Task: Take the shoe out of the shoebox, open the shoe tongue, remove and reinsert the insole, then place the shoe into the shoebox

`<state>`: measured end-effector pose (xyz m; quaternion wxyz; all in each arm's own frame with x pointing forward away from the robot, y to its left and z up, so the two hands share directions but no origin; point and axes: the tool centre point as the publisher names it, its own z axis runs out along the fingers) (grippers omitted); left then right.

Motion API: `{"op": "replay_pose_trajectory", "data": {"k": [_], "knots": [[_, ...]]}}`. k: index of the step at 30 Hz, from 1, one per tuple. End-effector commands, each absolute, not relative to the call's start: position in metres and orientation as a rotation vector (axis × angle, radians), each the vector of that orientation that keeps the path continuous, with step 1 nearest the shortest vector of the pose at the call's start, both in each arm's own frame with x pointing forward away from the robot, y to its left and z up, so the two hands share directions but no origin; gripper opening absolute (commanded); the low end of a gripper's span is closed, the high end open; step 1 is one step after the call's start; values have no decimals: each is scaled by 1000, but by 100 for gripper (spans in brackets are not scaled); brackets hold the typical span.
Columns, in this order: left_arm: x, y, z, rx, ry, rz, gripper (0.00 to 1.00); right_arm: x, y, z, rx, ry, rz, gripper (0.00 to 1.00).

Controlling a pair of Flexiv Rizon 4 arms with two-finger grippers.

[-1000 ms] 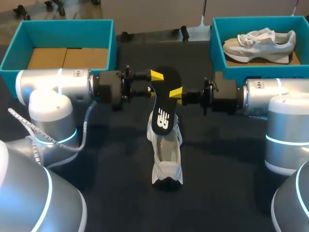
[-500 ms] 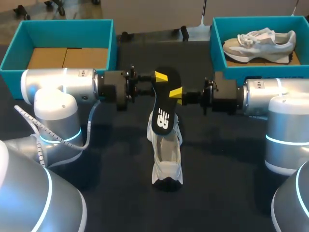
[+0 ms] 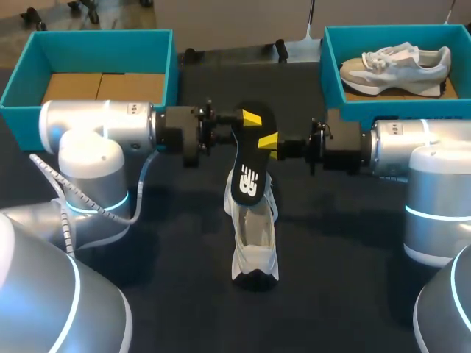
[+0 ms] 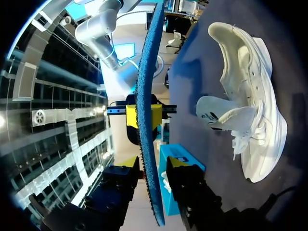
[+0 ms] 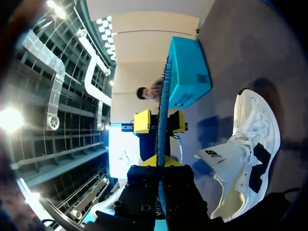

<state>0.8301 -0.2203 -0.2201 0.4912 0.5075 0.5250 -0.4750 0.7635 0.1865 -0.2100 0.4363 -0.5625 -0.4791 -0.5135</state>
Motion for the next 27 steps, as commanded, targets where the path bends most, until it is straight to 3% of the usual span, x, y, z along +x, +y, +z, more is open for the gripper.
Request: {"op": "replay_pose_trajectory", "data": {"k": [1, 6, 8, 13, 15, 24, 25, 26, 27], "knots": [[832, -224, -220, 1246, 1276, -1150, 34, 763, 188, -210, -1403, -1193, -1277, 0], [832, -226, -220, 1261, 1275, -1144, 29, 763, 188, -210, -1403, -1193, -1277, 0], [832, -226, -220, 1265, 1273, -1140, 21, 763, 188, -210, -1403, -1193, -1277, 0], [832, -226, -220, 1266, 1272, -1138, 13, 763, 188, -210, -1403, -1193, -1277, 0], [832, -226, -221, 1265, 1272, -1139, 0, 763, 188, -210, -1403, -1193, -1277, 0], [831, -222, -224, 1255, 1264, -1139, 0, 763, 188, -210, -1403, -1193, -1277, 0], [831, -222, -223, 1253, 1262, -1140, 0, 763, 188, -210, -1403, -1193, -1277, 4], [830, -221, -222, 1252, 1259, -1142, 0, 762, 187, -211, -1402, -1195, -1279, 29], [830, -221, -222, 1251, 1258, -1144, 0, 762, 185, -211, -1394, -1190, -1293, 84]]}}
